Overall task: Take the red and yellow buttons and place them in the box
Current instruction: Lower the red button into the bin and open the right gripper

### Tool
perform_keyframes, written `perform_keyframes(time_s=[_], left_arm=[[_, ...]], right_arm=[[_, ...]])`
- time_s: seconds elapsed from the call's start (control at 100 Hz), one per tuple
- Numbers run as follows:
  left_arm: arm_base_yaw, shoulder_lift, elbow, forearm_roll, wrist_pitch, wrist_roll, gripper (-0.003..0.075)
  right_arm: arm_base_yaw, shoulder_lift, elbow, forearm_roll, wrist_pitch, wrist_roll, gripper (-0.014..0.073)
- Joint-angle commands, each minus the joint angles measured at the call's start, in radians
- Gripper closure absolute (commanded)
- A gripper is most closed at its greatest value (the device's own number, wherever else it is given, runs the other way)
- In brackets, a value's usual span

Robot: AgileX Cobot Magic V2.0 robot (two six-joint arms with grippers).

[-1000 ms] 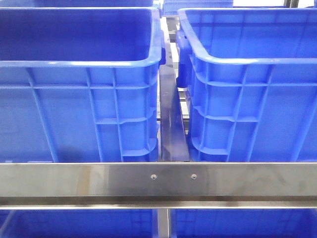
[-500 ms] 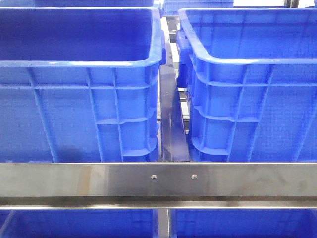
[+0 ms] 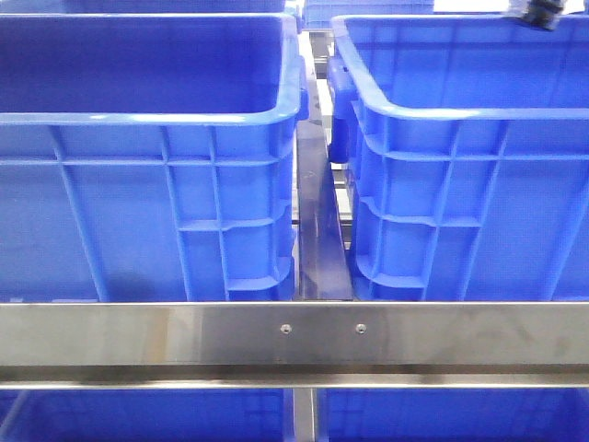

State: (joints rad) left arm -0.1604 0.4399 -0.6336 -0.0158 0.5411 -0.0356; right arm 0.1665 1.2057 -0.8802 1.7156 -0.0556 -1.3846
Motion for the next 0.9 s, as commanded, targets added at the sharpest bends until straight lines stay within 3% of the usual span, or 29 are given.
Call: perform_keyframes(time_s=[0.0, 0.27, 0.89], left_arm=[[0.003, 0.004, -0.028, -0.001, -0.081, -0.007, 0.0739], [0.003, 0.004, -0.028, -0.001, -0.081, -0.007, 0.0739], [0.003, 0.004, -0.028, -0.001, -0.081, -0.007, 0.0739]], right_arm=[[-0.003, 0.035, -0.084, -0.032, -0.018, -0.048, 0.0434], [-0.003, 0.289, -0.242, -0.180, -0.154, -0.048, 0.0434], [-0.003, 0.624, -0.493, -0.188, -0.160, -0.043, 0.0434]])
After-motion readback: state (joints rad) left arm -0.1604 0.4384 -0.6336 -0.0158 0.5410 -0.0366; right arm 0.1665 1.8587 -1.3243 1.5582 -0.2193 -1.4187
